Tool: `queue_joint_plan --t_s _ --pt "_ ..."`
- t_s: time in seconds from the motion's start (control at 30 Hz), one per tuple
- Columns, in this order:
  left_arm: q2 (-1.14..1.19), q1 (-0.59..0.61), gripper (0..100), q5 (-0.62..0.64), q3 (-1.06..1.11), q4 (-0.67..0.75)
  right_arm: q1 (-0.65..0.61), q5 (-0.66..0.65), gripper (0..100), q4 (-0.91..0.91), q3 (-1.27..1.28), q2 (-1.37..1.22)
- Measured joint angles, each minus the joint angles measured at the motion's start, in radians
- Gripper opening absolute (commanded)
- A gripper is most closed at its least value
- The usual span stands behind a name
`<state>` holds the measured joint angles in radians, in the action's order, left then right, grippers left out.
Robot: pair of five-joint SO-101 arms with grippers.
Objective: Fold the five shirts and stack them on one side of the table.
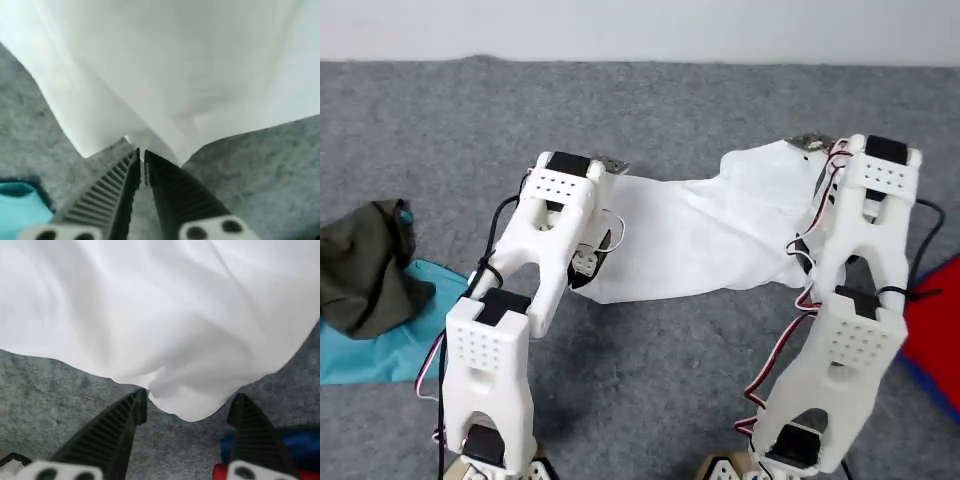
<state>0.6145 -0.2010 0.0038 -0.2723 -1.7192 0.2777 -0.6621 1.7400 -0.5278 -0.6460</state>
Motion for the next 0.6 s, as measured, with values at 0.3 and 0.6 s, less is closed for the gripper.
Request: queue_joint_plan --t_s 0.3,0.6 --pt "-0.025 0.046 2 0.055 -0.028 -0.003 0.0 0.0 27.3 0.011 0.0 0.0" --pt "-0.261 0.066 2 0.084 -0.04 -0.003 0.0 0.0 27.3 0.012 0.0 -0.009"
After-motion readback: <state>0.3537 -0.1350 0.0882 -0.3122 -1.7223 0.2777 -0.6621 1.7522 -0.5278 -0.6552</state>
